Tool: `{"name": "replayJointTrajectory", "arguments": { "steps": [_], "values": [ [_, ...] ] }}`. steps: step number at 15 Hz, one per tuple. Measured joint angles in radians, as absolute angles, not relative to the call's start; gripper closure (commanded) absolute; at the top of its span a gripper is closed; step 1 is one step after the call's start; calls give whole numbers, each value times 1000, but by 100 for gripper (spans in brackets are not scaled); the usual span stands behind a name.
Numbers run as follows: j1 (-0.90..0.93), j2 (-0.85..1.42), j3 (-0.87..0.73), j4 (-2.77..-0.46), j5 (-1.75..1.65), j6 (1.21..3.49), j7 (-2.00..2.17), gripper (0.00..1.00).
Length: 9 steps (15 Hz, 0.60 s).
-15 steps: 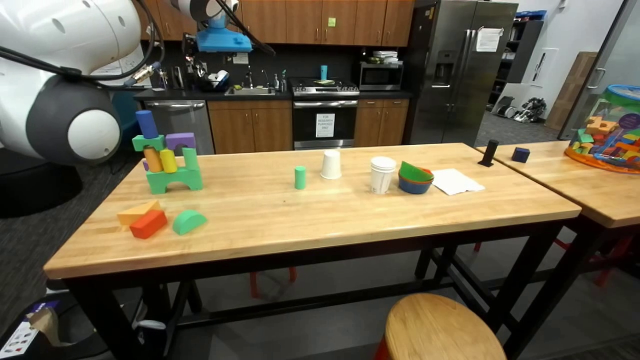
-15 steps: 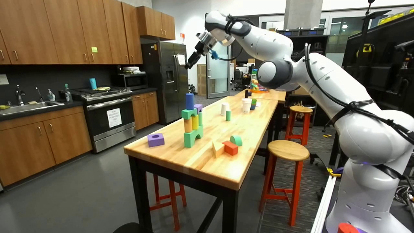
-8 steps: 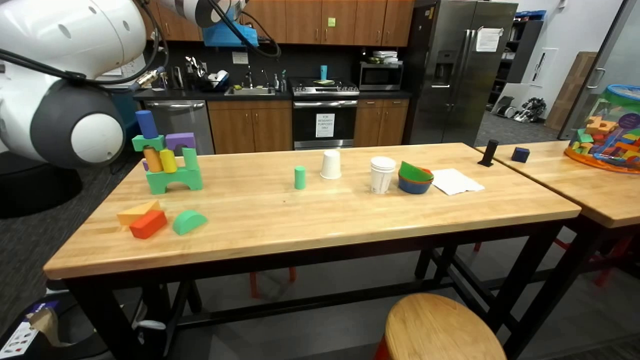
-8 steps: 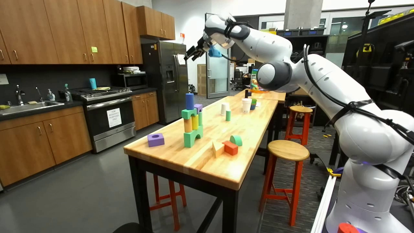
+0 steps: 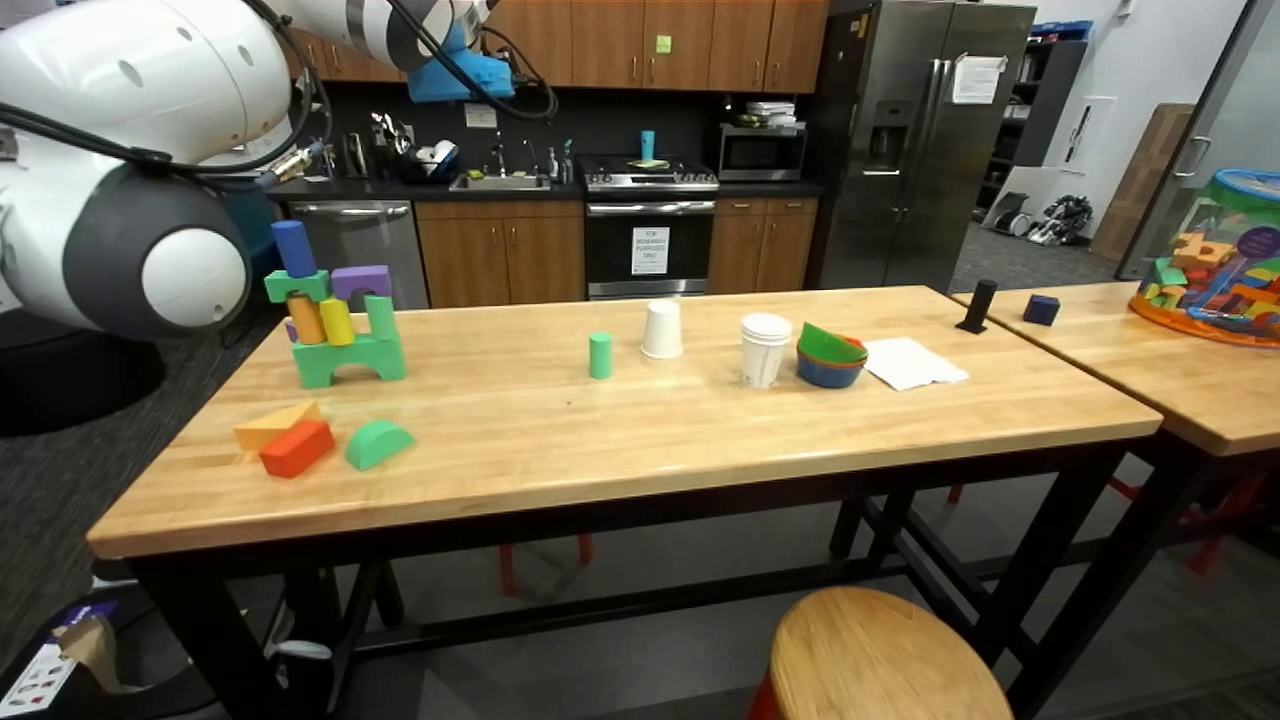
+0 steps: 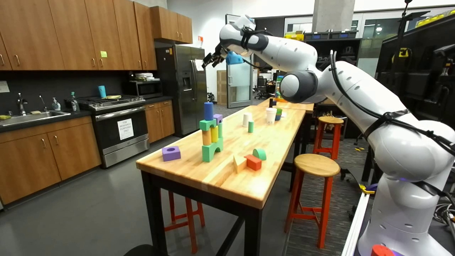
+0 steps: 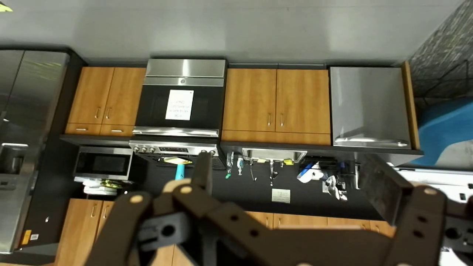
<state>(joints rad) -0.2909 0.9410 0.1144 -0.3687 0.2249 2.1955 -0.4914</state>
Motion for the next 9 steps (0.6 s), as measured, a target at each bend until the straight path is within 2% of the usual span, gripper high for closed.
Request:
{"name": "replayJointTrajectory", "arguments": {
  "steps": [9],
  "values": [
    [-284,930,46,-370,130,1817,-198,0]
  ]
}}
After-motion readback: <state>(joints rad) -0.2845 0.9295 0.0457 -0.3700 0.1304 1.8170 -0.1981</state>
